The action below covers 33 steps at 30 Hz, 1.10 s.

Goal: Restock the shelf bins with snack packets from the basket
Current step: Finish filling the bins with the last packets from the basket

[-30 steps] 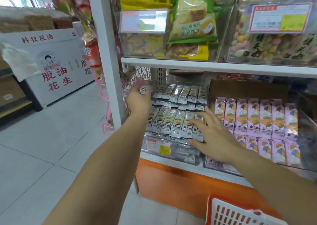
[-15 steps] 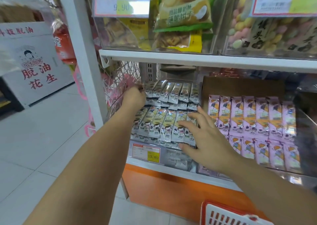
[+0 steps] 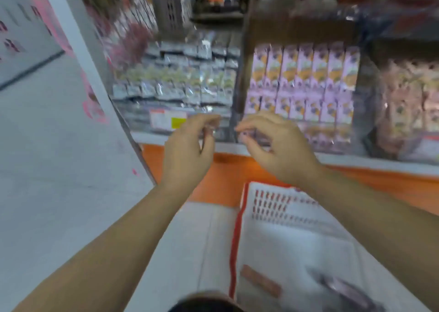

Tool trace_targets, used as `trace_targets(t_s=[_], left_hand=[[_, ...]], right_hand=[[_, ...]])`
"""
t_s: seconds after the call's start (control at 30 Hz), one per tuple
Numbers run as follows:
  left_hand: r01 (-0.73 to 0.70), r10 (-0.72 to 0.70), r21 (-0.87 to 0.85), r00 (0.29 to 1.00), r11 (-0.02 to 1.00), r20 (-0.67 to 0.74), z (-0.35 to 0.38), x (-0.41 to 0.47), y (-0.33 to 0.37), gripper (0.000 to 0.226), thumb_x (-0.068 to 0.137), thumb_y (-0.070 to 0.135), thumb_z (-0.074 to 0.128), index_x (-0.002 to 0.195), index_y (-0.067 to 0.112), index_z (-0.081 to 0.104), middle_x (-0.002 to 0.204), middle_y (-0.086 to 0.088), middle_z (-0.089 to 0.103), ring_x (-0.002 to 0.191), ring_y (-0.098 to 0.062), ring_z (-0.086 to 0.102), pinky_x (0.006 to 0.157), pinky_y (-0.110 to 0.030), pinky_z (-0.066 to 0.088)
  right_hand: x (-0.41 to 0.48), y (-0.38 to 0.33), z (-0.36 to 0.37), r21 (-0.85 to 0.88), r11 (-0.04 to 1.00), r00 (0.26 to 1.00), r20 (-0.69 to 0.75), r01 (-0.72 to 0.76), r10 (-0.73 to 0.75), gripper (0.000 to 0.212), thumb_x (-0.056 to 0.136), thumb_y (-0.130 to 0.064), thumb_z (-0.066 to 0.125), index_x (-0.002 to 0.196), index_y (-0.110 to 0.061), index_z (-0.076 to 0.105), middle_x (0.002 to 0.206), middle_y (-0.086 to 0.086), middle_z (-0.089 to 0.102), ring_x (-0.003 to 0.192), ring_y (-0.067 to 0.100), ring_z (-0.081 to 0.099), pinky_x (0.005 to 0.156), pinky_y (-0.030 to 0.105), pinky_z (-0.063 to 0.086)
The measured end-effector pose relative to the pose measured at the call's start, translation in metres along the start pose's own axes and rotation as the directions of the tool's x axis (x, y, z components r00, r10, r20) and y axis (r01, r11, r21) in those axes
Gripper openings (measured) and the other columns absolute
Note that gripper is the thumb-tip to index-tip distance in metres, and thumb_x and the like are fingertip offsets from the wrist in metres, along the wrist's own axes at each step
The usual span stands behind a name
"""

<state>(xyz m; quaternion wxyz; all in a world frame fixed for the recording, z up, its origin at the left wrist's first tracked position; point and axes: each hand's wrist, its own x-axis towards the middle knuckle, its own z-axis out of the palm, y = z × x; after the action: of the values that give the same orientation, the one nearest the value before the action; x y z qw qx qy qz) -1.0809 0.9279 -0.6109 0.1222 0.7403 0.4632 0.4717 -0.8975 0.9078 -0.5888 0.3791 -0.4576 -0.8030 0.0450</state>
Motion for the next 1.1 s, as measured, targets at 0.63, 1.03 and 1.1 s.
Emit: trace_targets(t_s=[0.63, 1.03, 1.1], left_hand=[[0.348, -0.324, 0.083, 0.724, 0.934, 0.609, 0.128, -0.152, -0.039, 0.054, 0.099, 0.014, 0.041, 0.147, 0.033, 0.027, 0.158, 0.013, 0.012, 0.143, -0.004, 0.014, 0.11, -0.023, 0.018], [0.345, -0.35, 0.143, 0.666, 0.928, 0.659, 0.124, -0.151, -0.036, 0.053, 0.101, 0.02, 0.038, 0.148, 0.033, 0.021, 0.159, 0.011, 0.007, 0.145, -0.013, 0.014, 0.114, -0.035, 0.025], [0.295, -0.338, 0.189, 0.622, 0.937, 0.706, 0.119, -0.145, -0.038, 0.054, 0.1, 0.024, 0.04, 0.15, 0.031, 0.02, 0.159, 0.01, 0.005, 0.146, -0.017, 0.013, 0.115, -0.037, 0.024]], right_hand=[[-0.306, 0.114, 0.039, -0.554, 0.711, -0.139, 0.82, -0.433, 0.555, 0.044, 0.086, -0.024, 0.065, 0.128, -0.02, 0.055, 0.132, 0.001, 0.052, 0.117, 0.017, 0.05, 0.094, 0.024, 0.039], [-0.256, 0.094, 0.03, -0.428, 0.697, 0.083, 0.817, -0.575, 0.57, 0.023, 0.074, -0.027, 0.072, 0.092, -0.021, 0.059, 0.095, -0.001, 0.058, 0.09, 0.017, 0.056, 0.076, 0.027, 0.048], [-0.221, 0.084, 0.016, -0.29, 0.698, 0.246, 0.791, -0.655, 0.56, 0.024, 0.076, -0.017, 0.07, 0.097, -0.021, 0.058, 0.097, -0.002, 0.057, 0.087, 0.014, 0.054, 0.067, 0.02, 0.042]])
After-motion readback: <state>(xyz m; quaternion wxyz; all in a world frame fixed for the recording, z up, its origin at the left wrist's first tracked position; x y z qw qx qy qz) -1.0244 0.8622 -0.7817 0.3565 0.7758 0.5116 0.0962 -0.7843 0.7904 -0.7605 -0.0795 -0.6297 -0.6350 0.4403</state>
